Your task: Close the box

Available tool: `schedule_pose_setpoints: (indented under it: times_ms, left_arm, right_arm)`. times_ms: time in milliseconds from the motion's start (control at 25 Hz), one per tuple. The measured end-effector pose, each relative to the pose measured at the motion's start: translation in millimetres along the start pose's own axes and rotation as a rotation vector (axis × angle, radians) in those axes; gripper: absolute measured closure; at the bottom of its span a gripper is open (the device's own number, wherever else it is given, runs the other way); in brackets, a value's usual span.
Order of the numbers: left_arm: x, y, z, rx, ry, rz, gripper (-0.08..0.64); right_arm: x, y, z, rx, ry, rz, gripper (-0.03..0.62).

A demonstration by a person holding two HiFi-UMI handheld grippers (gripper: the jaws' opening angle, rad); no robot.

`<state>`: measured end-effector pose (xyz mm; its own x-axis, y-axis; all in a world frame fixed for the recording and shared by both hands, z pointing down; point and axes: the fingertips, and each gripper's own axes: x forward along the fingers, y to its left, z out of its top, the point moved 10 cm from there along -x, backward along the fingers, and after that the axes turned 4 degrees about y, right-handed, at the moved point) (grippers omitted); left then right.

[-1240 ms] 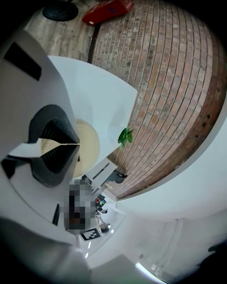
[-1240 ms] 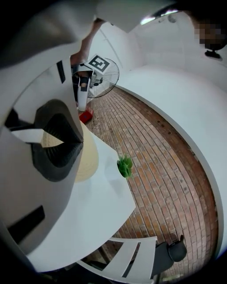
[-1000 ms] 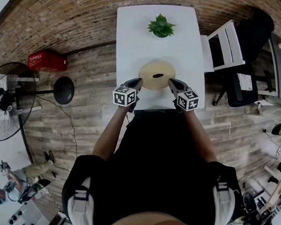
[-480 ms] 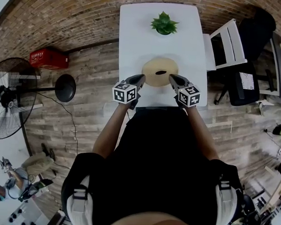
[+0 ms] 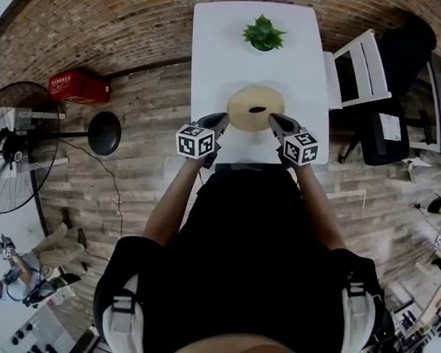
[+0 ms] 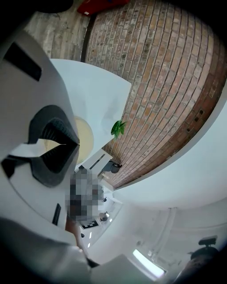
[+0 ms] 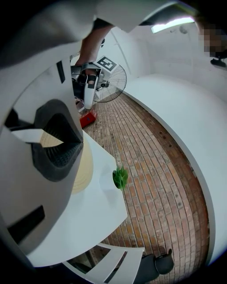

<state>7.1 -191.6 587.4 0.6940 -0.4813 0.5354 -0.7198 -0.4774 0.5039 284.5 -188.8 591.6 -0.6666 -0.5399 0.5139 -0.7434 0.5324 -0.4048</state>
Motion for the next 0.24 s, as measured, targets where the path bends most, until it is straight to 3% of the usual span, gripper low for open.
schedule_pose_setpoints:
  times_ms: [240]
  left_arm:
    - [-7.8,3.8,-6.0,-0.006,0.003,0.005,0.538]
  right_arm:
    - [-0.4,6.0,-7.4,0.013,0.006,-0.004,0.595]
